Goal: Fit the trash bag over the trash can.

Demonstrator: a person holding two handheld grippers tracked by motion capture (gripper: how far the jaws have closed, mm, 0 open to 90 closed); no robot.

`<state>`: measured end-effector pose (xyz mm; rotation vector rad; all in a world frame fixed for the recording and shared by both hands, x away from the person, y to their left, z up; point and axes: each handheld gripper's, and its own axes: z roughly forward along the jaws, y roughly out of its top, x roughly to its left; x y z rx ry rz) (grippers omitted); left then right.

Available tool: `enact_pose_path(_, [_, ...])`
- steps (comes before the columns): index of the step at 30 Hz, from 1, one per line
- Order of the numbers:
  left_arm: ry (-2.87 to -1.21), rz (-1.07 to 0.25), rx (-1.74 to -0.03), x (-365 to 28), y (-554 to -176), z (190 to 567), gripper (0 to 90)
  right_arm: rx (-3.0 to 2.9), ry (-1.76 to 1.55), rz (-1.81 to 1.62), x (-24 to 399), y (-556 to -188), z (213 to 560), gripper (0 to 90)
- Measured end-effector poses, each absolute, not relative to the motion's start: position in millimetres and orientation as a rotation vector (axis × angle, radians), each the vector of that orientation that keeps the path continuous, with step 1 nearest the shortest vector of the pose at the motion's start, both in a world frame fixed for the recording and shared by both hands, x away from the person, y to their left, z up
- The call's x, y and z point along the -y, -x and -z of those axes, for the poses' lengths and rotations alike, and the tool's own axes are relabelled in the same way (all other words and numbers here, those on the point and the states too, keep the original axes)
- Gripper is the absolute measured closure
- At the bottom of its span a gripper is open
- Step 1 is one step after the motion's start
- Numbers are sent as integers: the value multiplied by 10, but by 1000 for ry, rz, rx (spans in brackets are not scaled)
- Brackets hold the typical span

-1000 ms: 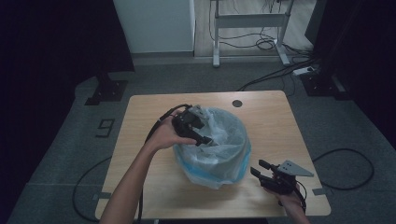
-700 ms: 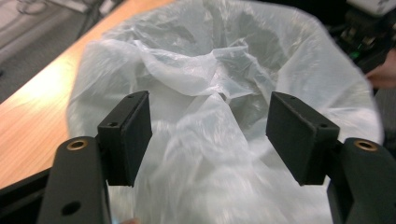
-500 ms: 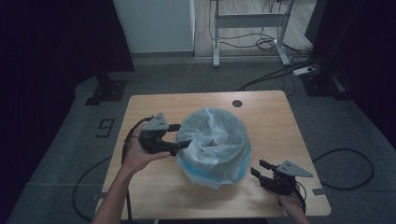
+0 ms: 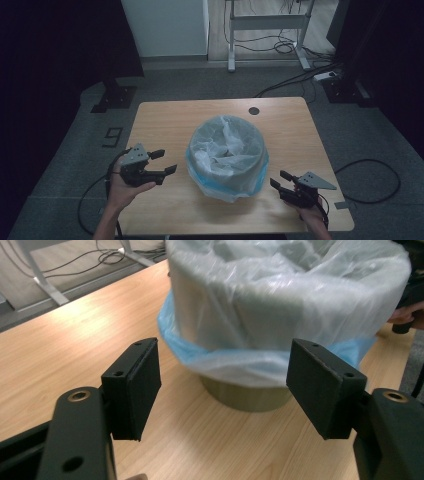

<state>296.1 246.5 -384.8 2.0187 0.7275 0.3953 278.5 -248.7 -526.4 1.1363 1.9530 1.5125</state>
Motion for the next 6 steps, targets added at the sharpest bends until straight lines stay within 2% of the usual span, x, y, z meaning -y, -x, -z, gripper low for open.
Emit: enact_pose_path(6, [-2024, -396, -727, -2477, -2963, 3867, 295, -1942, -1147, -1507, 2497, -2788, 5267, 420])
